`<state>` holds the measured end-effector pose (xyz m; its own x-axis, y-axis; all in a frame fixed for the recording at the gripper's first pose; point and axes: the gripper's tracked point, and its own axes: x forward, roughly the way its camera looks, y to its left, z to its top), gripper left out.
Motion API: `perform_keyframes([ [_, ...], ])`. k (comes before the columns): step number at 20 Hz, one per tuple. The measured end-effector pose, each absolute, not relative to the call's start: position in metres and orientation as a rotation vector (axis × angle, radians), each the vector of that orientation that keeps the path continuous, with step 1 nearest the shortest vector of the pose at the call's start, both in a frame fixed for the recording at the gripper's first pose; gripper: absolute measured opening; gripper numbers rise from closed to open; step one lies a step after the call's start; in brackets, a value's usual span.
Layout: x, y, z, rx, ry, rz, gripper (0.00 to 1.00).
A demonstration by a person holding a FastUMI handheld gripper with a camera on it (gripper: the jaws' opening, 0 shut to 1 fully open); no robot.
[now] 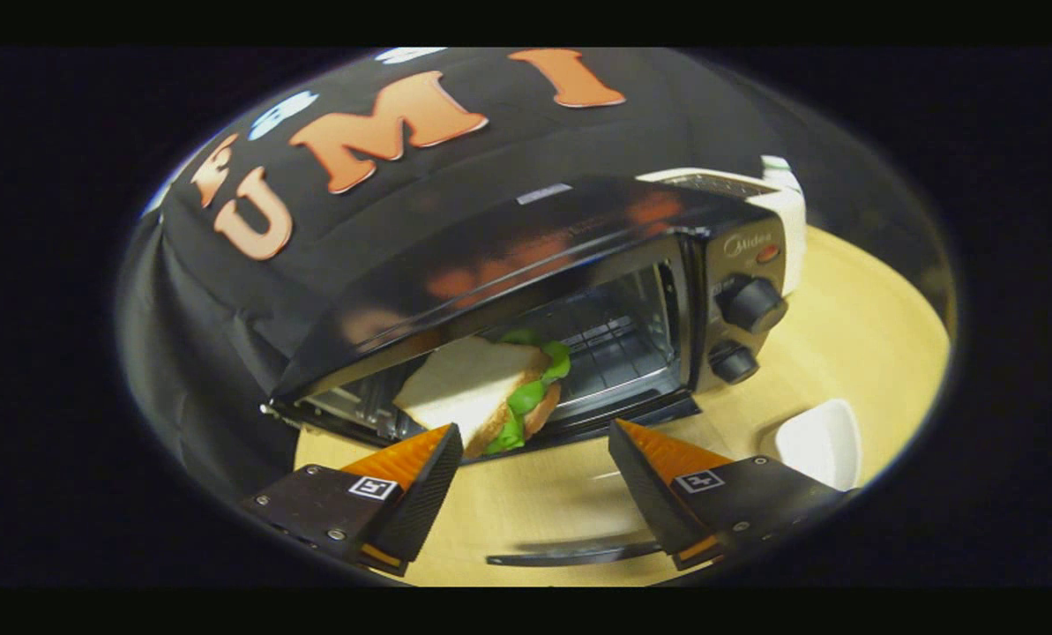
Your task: Open the toaster oven, put the food inside, and close the toaster oven door.
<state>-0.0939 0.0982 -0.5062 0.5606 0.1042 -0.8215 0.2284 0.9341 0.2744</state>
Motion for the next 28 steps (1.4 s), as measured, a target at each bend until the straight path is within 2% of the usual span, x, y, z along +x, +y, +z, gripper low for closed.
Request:
perform_keyframes([
  [9, -0.099, 0.042, -0.393, 0.056, 0.784, 0.079, 0.99],
  [17, -0.078, -0.004, -0.293, -0.065, 0.567, 0.083, 0.99],
  [22, -0.108, 0.005, -0.316, -0.144, 0.601, 0.119, 0.99],
  [28, -0.169, 0.045, -0.393, -0.092, 0.771, 0.173, 1.00],
])
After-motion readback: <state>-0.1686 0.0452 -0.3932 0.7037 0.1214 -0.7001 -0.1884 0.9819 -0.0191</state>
